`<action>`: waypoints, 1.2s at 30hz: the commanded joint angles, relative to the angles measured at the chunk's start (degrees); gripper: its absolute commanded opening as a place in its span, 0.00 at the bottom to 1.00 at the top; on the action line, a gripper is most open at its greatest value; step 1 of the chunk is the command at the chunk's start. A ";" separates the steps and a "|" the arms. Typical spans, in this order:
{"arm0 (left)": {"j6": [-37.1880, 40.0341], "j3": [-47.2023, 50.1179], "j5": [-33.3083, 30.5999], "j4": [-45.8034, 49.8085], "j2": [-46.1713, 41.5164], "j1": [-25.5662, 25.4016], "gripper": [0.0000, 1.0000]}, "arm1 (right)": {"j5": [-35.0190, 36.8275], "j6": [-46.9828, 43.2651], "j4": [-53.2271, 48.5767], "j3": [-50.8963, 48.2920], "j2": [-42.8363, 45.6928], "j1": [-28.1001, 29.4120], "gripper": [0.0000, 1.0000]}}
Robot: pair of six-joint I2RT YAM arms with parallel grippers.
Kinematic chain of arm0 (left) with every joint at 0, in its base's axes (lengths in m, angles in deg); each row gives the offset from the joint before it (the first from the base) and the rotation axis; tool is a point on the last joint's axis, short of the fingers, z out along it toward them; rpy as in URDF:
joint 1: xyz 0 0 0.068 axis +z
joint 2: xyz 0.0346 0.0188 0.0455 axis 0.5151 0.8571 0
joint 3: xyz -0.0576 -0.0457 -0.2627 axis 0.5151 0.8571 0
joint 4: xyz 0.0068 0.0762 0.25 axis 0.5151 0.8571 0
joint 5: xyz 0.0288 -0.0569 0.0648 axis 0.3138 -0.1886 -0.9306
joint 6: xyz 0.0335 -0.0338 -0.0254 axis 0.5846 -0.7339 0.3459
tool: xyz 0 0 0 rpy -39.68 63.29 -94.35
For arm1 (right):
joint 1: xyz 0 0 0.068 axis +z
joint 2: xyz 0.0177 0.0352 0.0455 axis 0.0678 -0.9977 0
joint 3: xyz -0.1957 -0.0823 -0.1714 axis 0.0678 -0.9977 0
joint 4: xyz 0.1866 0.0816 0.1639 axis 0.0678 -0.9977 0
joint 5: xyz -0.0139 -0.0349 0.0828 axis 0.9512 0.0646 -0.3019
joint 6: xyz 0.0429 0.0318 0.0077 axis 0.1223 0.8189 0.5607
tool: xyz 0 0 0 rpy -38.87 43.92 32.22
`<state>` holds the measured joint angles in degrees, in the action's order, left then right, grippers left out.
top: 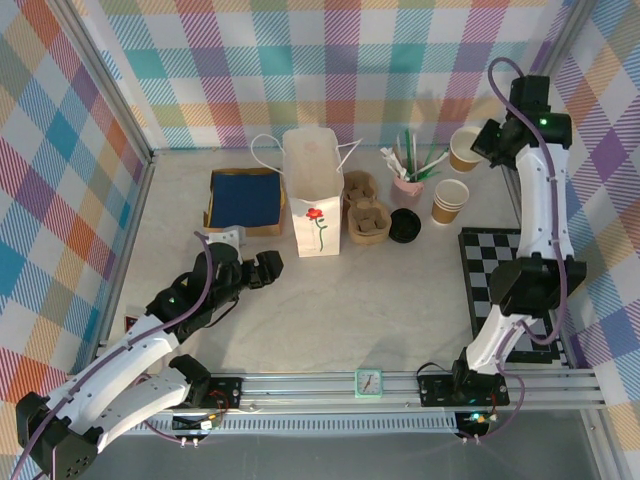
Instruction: Pack the takeout coffee
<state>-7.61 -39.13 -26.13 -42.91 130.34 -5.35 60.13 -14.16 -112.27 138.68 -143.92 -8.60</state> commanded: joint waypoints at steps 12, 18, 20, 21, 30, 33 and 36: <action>-3.34 7.78 4.47 -8.64 -1.33 -0.64 0.80 | -8.22 -3.60 3.82 -37.78 26.38 24.19 0.00; -5.09 9.39 6.78 -15.88 3.88 -0.72 0.80 | -9.54 2.89 14.28 -57.38 30.26 32.57 0.00; -5.80 9.50 7.76 -18.84 6.49 -0.65 0.80 | -9.25 4.16 17.43 -61.18 30.15 35.20 0.00; -6.42 9.58 7.86 -20.39 8.21 -0.66 0.80 | -8.74 4.42 18.05 -62.13 29.46 36.53 0.00; -8.38 2.25 10.87 -28.89 26.19 -0.65 0.77 | -5.99 6.99 22.59 -64.19 23.94 42.39 0.00; -9.16 0.52 11.34 -31.20 30.48 -0.17 0.76 | -4.96 7.06 22.58 -64.15 23.55 42.99 0.00; -9.97 -1.71 12.79 -32.38 34.12 0.56 0.75 | -3.70 6.94 22.37 -64.31 24.15 43.12 0.00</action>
<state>-16.09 -38.21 -15.42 -71.37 162.39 -5.44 54.62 -8.04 -90.72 74.63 -120.18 34.13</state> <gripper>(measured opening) 0.753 0.064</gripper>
